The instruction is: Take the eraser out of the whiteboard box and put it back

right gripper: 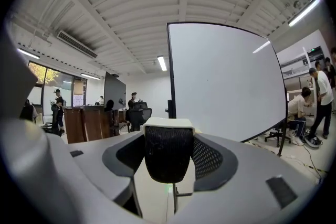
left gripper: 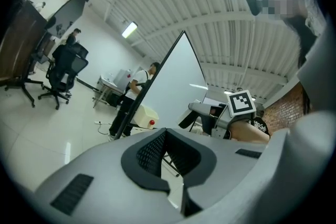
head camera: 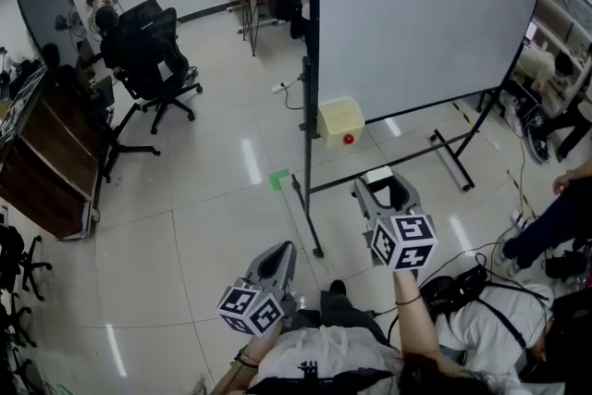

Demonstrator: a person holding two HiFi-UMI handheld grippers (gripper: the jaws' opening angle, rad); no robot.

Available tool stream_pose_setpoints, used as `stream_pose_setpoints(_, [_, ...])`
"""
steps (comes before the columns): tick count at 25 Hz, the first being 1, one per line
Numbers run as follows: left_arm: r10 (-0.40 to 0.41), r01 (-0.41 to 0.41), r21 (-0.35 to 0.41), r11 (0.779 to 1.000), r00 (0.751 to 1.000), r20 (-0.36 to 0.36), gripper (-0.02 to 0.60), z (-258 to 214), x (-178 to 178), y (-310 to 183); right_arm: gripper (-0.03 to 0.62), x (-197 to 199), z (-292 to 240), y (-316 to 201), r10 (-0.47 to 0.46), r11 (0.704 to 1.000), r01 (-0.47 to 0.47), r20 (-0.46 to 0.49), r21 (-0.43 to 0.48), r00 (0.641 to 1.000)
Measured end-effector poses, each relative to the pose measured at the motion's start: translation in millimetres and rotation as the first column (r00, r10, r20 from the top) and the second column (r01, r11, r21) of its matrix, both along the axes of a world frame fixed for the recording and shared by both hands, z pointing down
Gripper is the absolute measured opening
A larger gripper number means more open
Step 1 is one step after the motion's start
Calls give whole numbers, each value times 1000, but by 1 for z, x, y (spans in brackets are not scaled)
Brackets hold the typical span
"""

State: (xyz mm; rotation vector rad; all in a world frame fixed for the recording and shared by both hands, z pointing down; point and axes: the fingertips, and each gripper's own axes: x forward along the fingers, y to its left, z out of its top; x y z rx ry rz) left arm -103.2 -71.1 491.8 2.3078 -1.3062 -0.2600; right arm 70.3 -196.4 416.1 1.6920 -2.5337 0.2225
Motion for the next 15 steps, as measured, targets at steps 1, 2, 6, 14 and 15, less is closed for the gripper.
stream_pose_setpoints(1, [-12,12,-1,1000,1000,-1,-14,0,-3,-4,279,1,-6,-11,3,1000,-3,2,13,1000])
stream_pose_setpoints(2, [-28,28,-3,1000,1000,-3,-14,1,-6,-8,279,2,-12,-22,4,1000,-4,4,26,1000])
stream_pose_setpoints(6, [-118,118,3,993,993,-10,-14,-3,-16,-34,279,3,-36,-80,-22,997,22,5,70,1000])
stream_pose_setpoints(14, [-272,274,44,961,962,-36,-14,-17,-24,-104,279,-9,-38,-214,-82,993,83,-19,81,996])
stream_pose_setpoints(15, [-287,289,41,957,957,-35,-14,-16,-24,-108,279,-11,-34,-230,-84,994,86,-29,73,996])
